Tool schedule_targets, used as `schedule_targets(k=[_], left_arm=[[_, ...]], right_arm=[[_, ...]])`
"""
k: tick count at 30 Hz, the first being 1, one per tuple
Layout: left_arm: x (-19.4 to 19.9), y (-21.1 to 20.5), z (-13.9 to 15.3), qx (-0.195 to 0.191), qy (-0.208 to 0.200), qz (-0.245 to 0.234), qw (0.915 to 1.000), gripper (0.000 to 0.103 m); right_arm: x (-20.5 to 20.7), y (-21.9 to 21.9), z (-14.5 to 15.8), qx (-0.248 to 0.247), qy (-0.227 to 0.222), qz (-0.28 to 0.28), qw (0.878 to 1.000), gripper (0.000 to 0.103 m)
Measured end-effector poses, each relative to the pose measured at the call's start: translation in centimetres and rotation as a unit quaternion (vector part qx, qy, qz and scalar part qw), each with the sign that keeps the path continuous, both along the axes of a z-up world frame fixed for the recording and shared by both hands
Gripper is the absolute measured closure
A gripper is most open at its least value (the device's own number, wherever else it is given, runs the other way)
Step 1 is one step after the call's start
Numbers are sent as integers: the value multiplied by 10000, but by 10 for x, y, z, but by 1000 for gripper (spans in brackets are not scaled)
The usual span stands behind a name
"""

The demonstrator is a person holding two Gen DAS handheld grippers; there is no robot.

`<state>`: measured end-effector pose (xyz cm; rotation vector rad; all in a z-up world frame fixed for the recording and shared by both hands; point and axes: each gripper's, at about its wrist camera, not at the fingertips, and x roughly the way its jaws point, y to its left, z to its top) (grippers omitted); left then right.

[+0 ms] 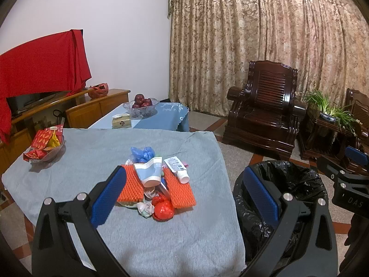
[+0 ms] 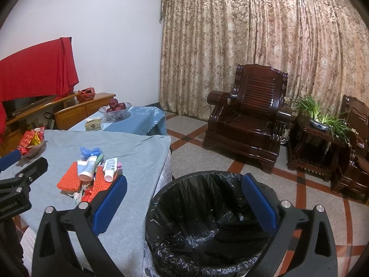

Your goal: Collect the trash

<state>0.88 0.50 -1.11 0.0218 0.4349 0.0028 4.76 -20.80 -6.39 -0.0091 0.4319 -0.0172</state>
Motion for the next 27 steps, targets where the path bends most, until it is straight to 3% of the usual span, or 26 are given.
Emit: schedule_targets(k=[18, 25, 27], left_arm=[[0, 12, -14, -99, 115, 92, 9998, 5], [18, 55, -21, -353, 308, 534, 9975, 5], [23, 68, -27, -229, 332, 637, 9972, 5]], right_arm=[[7, 11, -14, 26, 72, 84, 9999, 6], [31, 30, -22, 172, 220, 438, 9986, 6], [40, 38, -26, 206, 260, 569, 9978, 6]])
